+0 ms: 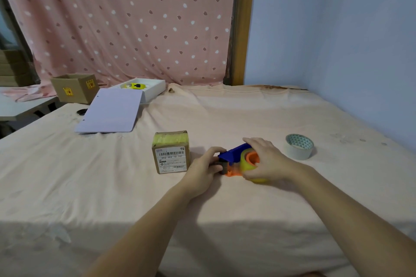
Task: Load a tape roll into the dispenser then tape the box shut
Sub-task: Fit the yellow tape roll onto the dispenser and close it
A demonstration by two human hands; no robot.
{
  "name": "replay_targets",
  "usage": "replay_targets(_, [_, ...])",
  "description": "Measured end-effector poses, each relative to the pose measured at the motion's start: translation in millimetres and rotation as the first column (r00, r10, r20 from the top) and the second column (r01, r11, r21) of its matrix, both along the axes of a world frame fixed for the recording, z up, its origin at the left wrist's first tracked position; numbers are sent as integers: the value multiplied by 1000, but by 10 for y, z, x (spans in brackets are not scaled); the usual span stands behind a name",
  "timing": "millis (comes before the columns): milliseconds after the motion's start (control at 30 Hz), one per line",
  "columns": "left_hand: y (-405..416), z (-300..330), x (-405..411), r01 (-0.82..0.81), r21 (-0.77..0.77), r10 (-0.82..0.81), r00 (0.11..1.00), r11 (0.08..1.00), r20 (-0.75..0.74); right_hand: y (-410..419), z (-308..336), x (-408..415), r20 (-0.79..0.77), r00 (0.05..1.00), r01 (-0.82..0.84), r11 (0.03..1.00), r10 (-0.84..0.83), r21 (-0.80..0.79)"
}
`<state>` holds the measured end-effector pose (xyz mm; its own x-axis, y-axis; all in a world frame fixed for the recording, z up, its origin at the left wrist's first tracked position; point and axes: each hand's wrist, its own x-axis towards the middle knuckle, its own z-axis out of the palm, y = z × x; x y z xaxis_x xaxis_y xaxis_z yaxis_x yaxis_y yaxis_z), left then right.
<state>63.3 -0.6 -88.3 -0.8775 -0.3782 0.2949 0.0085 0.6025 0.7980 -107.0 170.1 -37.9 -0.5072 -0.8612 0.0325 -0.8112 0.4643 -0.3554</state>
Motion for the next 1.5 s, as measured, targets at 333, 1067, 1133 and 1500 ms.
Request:
replay_targets(333, [-7,-5,8,-19,72,22,999,997,-34,167,69,-112,118,989,-96,994,89,60])
replay_targets(1067, [186,133,93,-222,116,212,973,968,93,615,-187,-335,529,848,186,951,-29,-247])
replay_targets(1133, [190,141,94,-211,162,198,976,964,93,615,-201,-288,509,859,224,934,-56,-276])
replay_targets(1500, [286,175,129,-110,354,101,994,929,44,750,91,-54,304,950,88,873,71,-479])
